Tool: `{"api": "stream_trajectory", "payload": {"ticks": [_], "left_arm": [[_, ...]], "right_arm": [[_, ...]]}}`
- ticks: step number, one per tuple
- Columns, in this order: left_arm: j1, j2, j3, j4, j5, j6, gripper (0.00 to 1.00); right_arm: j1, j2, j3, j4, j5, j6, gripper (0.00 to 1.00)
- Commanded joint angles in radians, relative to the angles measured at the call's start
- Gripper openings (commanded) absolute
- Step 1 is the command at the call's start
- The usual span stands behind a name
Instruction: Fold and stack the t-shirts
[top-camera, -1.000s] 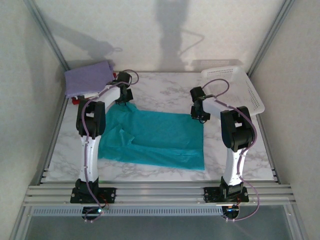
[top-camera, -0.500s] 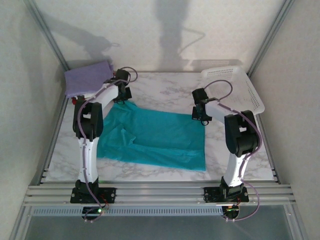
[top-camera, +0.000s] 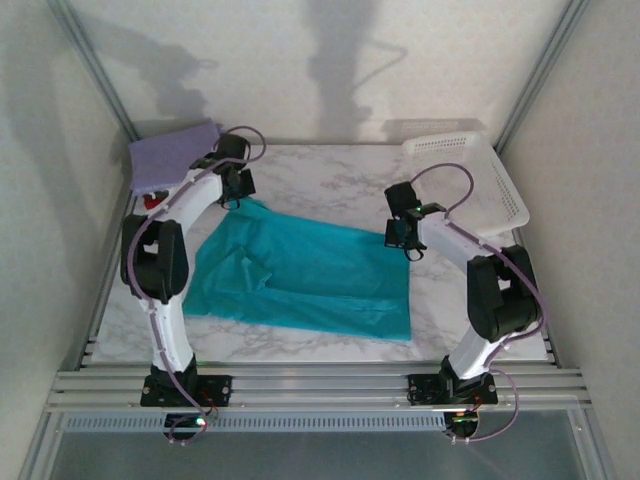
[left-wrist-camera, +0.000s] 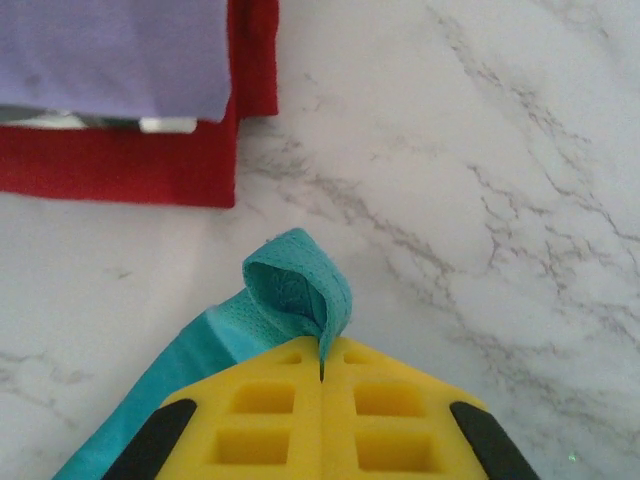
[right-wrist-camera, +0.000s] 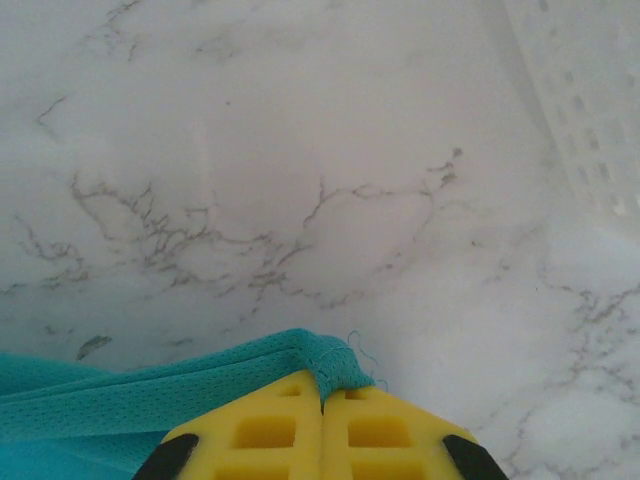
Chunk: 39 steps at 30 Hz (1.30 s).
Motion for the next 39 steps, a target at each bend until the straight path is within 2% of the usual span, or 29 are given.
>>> {"api": "stream_trajectory", "payload": {"ticks": [1,8,16,18,19,21,24,30,33,37,39], "left_arm": [[-0.01,-0.09,-0.091,-0.004,-0.012,-0.022,0.0],[-0.013,-0.222,-0.278,0.04,-0.006,-0.057,0.0],[-0.015,-0.286,-0.384,0.06,0.009,-0.076,0.0],[-0.017,-0.299,-0.414,0.065,0.01,-0.081,0.0],[-0.017,-0.305,-0.433,0.073,0.013,-0.086,0.0],[-0.017,-0.318,-0.465,0.08,0.017,-0.091,0.0],[-0.019,-0.34,-0.515,0.095,0.025,-0.096,0.0],[-0.024,-0.379,-0.584,0.124,0.043,-0.113,0.0],[-0.025,-0.381,-0.603,0.13,0.046,-0.118,0.0],[-0.028,-0.377,-0.597,0.126,0.045,-0.118,0.0],[-0.029,-0.379,-0.592,0.123,0.043,-0.117,0.0]], "right_arm": [[0.022,-0.041,-0.052,-0.054,0.022,0.057,0.0],[0.072,-0.128,-0.15,-0.083,0.053,0.118,0.01],[0.106,-0.222,-0.212,-0.127,0.049,0.145,0.04],[0.113,-0.241,-0.244,-0.125,0.017,0.161,0.08],[0.117,-0.256,-0.269,-0.117,0.009,0.176,0.16],[0.119,-0.283,-0.302,-0.107,-0.025,0.192,0.21],[0.123,-0.342,-0.326,-0.14,-0.03,0.219,0.35],[0.122,-0.457,-0.308,-0.214,-0.004,0.228,0.41],[0.097,-0.421,-0.278,-0.192,-0.076,0.212,0.44],[0.027,-0.301,-0.245,-0.167,-0.204,0.257,0.41],[0.007,-0.256,-0.231,-0.178,-0.224,0.281,0.39]]}}
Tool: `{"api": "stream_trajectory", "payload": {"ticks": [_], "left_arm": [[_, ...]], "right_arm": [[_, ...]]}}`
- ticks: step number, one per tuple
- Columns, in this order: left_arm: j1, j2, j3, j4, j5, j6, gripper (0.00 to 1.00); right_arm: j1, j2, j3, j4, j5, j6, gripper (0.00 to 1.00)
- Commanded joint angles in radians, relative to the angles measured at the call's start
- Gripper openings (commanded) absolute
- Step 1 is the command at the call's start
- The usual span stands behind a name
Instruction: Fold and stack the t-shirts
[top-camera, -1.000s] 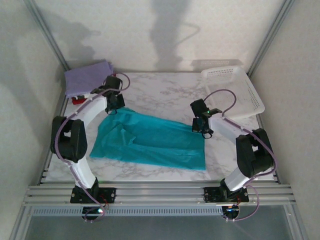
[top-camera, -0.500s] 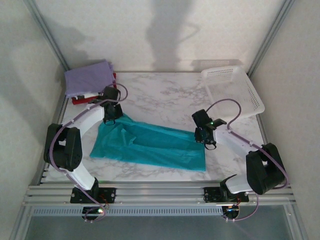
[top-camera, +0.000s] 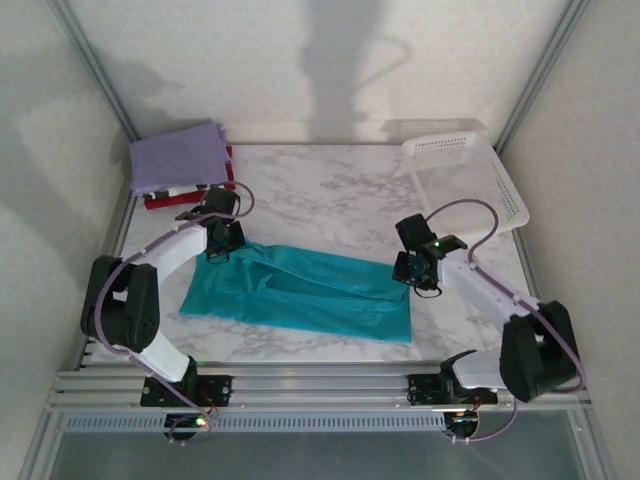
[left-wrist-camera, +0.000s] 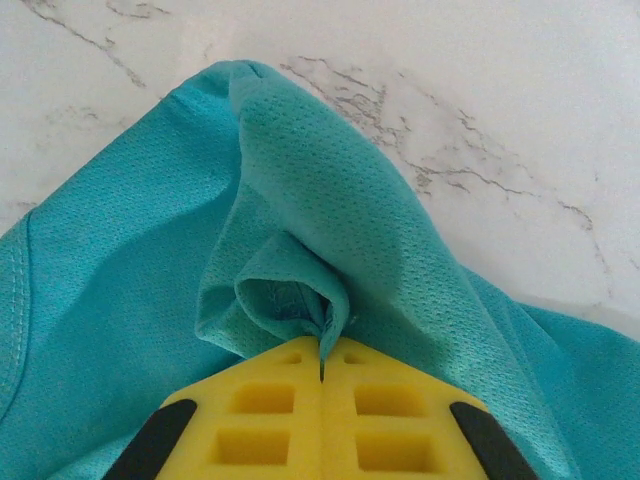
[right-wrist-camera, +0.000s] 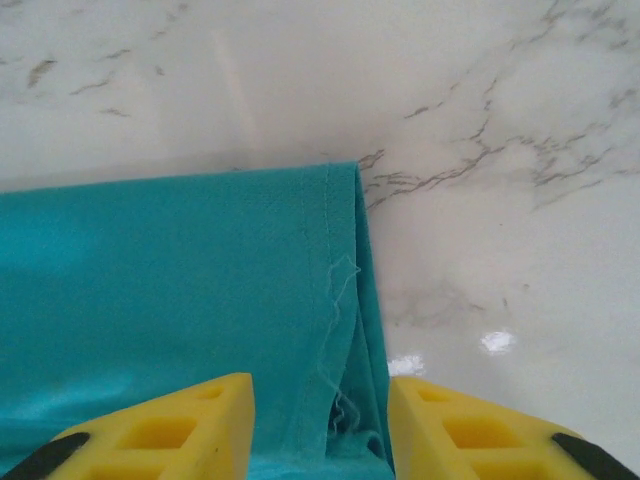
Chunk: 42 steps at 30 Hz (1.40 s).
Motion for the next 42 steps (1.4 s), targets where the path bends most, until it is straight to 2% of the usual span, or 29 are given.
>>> {"api": "stream_trajectory", "payload": {"ticks": [1,6,12,19,20,23,25,29,32,34,36,40,42], "left_arm": [[-0.012,-0.024,0.003,0.003,0.002,-0.015,0.0],[-0.017,-0.01,0.016,-0.002,0.003,-0.013,0.0],[-0.023,-0.009,0.017,-0.003,0.004,-0.017,0.0],[-0.031,-0.036,0.017,-0.035,-0.044,-0.022,0.0],[-0.031,-0.037,0.019,-0.041,-0.044,-0.02,0.0],[-0.038,-0.044,0.014,-0.065,-0.057,-0.02,0.0],[-0.041,-0.051,-0.01,-0.073,-0.062,-0.03,0.0],[-0.04,-0.024,-0.05,-0.092,-0.024,-0.047,0.01],[-0.045,-0.015,-0.082,-0.097,0.016,-0.074,0.11],[-0.053,-0.031,-0.095,-0.114,-0.005,-0.091,0.32],[-0.053,-0.041,-0.1,-0.147,-0.02,-0.095,0.4],[-0.041,-0.05,-0.096,-0.211,-0.076,-0.071,0.43],[-0.017,-0.066,-0.072,-0.21,-0.039,-0.054,0.43]], "right_arm": [[-0.031,0.068,0.028,-0.017,-0.079,0.055,0.39],[-0.05,0.102,-0.001,0.043,-0.152,0.07,0.35],[-0.049,0.143,-0.019,0.065,-0.163,0.077,0.26],[-0.051,0.14,-0.057,0.088,-0.146,0.079,0.01],[-0.051,0.133,-0.057,0.083,-0.136,0.074,0.0],[-0.052,0.113,-0.057,0.061,-0.125,0.061,0.04],[-0.052,0.095,-0.053,0.045,-0.122,0.047,0.16],[-0.05,0.06,-0.018,-0.005,-0.093,0.02,0.28],[-0.048,0.045,0.023,-0.039,-0.073,-0.006,0.31],[-0.047,0.047,0.057,-0.056,-0.073,-0.02,0.31],[-0.039,0.051,0.088,-0.068,-0.074,-0.025,0.32],[-0.012,0.078,0.161,-0.069,-0.102,-0.041,0.33],[0.008,0.106,0.194,-0.043,-0.134,-0.049,0.33]]}}
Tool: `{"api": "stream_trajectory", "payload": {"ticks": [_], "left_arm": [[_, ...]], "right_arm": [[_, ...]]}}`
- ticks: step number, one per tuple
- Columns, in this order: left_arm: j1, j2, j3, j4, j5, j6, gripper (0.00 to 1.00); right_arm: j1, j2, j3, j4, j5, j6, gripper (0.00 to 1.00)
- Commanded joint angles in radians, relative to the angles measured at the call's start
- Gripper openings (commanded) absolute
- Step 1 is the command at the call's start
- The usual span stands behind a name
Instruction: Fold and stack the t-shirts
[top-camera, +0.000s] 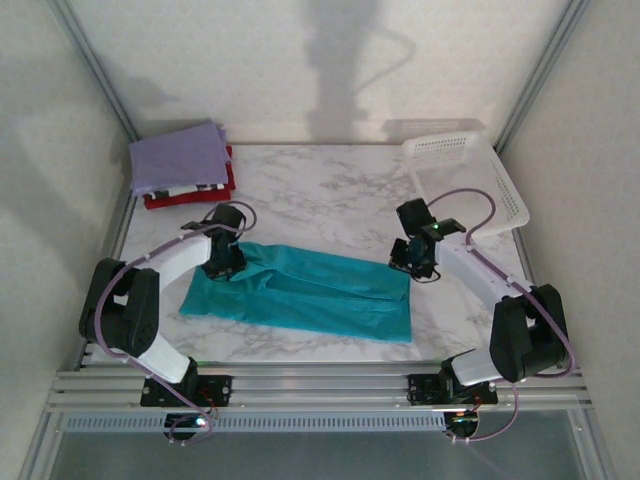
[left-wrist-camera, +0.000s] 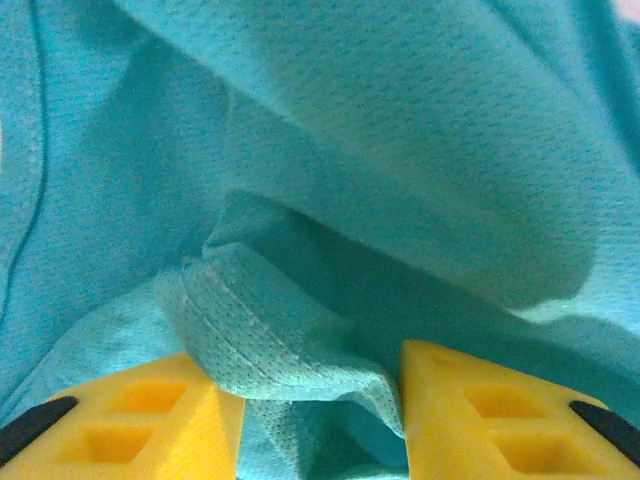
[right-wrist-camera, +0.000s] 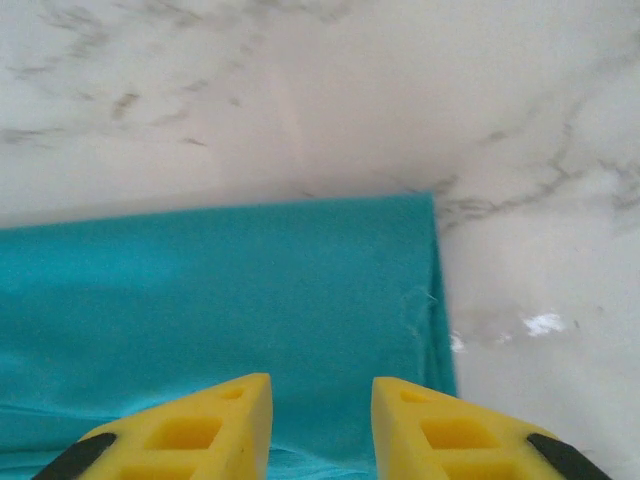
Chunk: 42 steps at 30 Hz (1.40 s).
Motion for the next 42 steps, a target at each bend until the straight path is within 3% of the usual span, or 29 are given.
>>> {"api": "stream_trajectory", "payload": {"ticks": [1,4,6,9,14,20,28,34,42], "left_arm": [[0.042,-0.051,0.037,-0.049,0.037,0.028,0.44],[0.108,-0.064,0.114,-0.021,0.163,0.051,0.46],[0.129,-0.024,0.194,-0.059,0.167,0.08,0.46],[0.135,0.05,0.284,-0.07,0.148,0.104,0.4],[0.126,0.138,0.312,0.015,0.238,0.092,0.27],[0.101,0.216,0.268,0.054,0.173,0.093,0.07],[0.119,0.258,0.18,0.121,0.007,0.103,0.01],[0.137,0.299,0.2,0.174,-0.025,0.132,0.03],[0.137,0.246,0.283,0.186,0.078,0.165,0.33]], "right_arm": [[0.038,0.056,0.069,0.012,-0.051,-0.028,0.33],[0.07,0.149,0.14,0.074,-0.13,-0.019,0.32],[0.084,0.21,0.18,0.129,-0.182,0.011,0.31],[0.105,0.309,0.246,0.193,-0.243,0.049,0.29],[0.137,0.447,0.333,0.263,-0.304,0.09,0.18],[0.154,0.563,0.365,0.325,-0.34,0.128,0.07],[0.153,0.628,0.267,0.342,-0.281,0.23,0.01],[0.148,0.586,0.193,0.296,-0.171,0.214,0.0],[0.169,0.493,0.281,0.284,-0.224,0.061,0.08]]}}
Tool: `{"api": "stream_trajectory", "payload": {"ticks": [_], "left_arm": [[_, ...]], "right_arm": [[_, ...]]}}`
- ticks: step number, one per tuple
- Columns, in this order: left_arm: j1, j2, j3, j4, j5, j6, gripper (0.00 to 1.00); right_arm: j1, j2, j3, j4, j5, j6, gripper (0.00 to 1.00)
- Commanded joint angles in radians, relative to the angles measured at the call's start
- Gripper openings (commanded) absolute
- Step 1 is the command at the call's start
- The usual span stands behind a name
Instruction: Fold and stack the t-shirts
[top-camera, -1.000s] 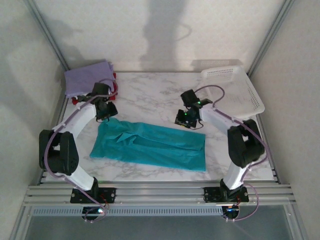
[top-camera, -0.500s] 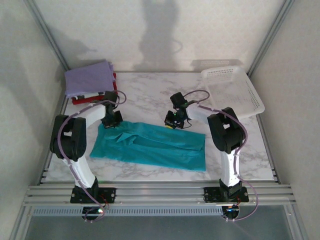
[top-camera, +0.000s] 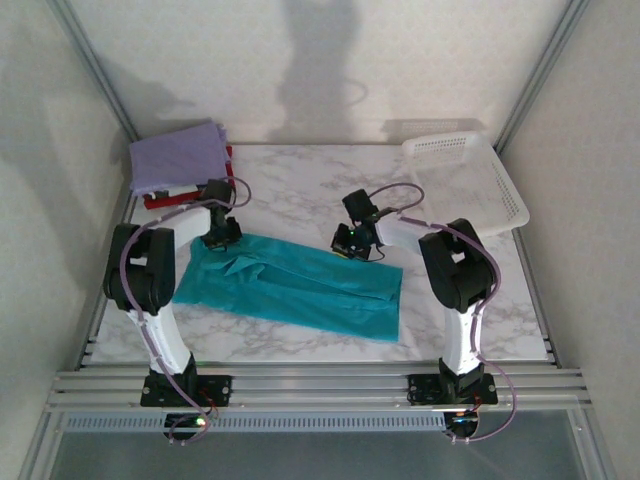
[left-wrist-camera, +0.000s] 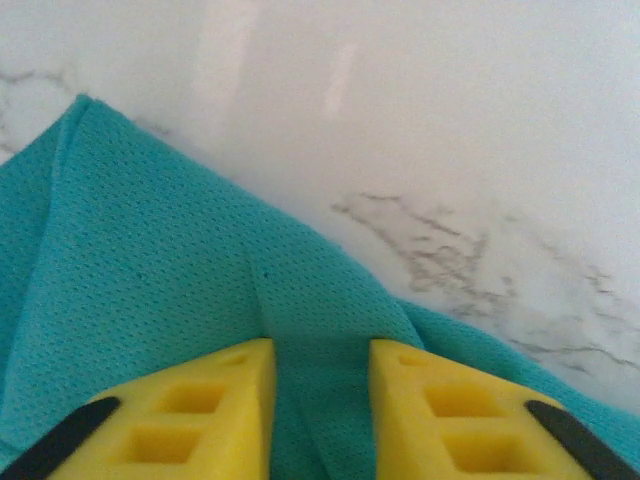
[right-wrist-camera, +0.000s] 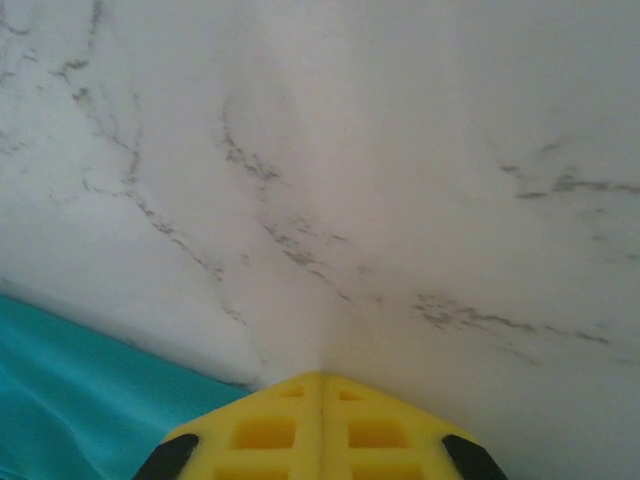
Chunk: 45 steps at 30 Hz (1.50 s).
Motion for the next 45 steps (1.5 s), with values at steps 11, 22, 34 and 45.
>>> {"api": "stream_trajectory", "payload": {"ticks": [11,22,34,45], "left_arm": [[0.118,-0.064,0.065,-0.085,0.106,0.055,0.28],[0.193,0.04,0.1,-0.063,0.218,0.063,0.23],[0.2,0.077,0.119,-0.069,0.238,0.065,0.23],[0.2,0.1,0.126,-0.061,0.244,0.065,0.23]], "right_arm": [[0.232,0.107,0.332,-0.012,-0.211,-0.137,0.25],[0.298,0.415,0.705,-0.015,-0.344,-0.177,0.33],[0.366,0.502,0.889,-0.236,-0.171,-0.359,0.46],[0.41,0.475,0.897,-0.333,-0.005,-0.45,0.28]]}}
